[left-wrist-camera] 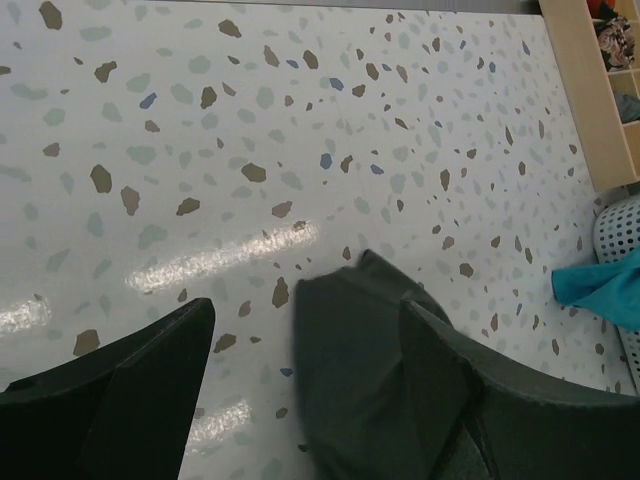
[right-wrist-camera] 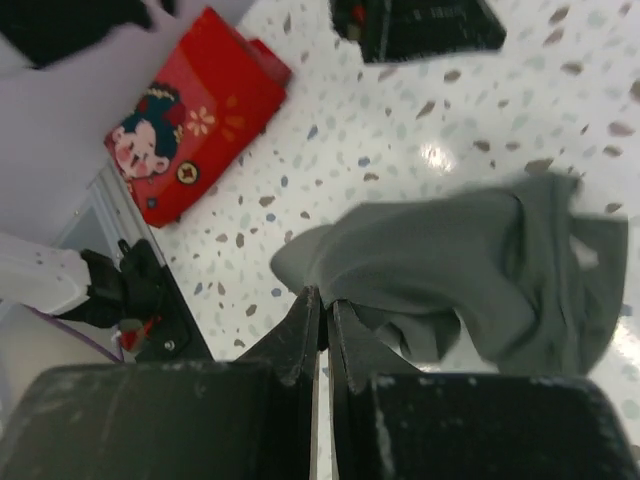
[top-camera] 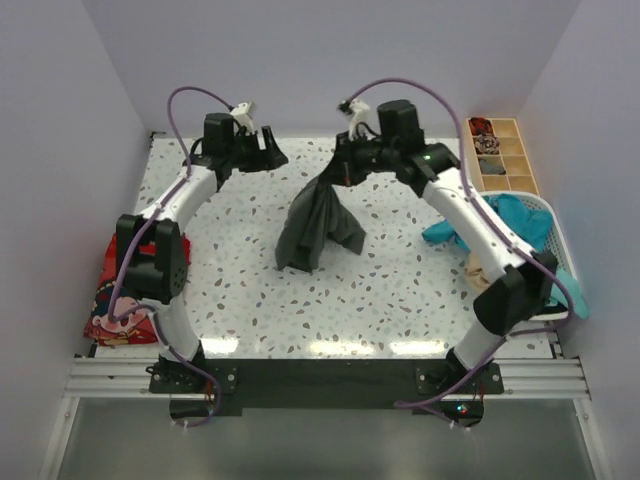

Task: Fold and stack the t-shirts
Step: Move the tshirt to the center of the board

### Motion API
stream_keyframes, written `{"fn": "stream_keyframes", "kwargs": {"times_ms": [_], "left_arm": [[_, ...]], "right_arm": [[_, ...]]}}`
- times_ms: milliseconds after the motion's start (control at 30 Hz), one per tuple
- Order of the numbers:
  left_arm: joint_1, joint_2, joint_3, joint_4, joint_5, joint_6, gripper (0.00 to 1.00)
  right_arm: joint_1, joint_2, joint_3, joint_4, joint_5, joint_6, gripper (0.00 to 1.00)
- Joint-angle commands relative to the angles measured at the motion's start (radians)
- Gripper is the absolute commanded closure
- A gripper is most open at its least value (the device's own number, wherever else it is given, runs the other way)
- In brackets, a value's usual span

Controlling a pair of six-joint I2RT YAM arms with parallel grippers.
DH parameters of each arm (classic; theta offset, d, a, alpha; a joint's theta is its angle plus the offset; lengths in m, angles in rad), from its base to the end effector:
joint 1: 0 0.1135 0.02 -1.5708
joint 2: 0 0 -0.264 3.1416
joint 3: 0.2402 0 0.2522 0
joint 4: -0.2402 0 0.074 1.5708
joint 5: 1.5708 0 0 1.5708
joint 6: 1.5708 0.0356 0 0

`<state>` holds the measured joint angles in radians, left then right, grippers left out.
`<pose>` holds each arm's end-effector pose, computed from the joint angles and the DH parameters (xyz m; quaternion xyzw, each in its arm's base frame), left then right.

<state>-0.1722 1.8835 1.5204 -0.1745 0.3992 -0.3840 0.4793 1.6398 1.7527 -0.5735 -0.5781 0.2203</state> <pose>0.4343 -0.0896 0.2791 0.0073 0.8578 -0.2987 0.4182 0.3174 0.1869 0.4179 -0.2542 0.7884 0.4007 0.3916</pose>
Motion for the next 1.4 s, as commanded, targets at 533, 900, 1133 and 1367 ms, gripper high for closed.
{"fn": "stream_keyframes", "kwargs": {"times_ms": [533, 900, 1133, 1367], "left_arm": [[0.019, -0.084, -0.118, 0.096, 0.029, -0.024, 0.16], [0.008, -0.052, -0.115, 0.092, 0.049, -0.004, 0.17], [0.007, -0.035, -0.115, 0.093, 0.056, -0.003, 0.17], [0.007, -0.027, -0.114, 0.090, 0.058, 0.002, 0.17]], "right_arm": [[-0.076, 0.123, -0.226, -0.249, 1.141, 0.082, 0.25], [-0.085, 0.138, -0.403, -0.307, 1.480, 0.191, 0.19], [-0.166, 0.172, -0.466, -0.240, 1.489, 0.142, 0.16], [-0.212, 0.190, -0.464, -0.198, 1.472, 0.120, 1.00]]}}
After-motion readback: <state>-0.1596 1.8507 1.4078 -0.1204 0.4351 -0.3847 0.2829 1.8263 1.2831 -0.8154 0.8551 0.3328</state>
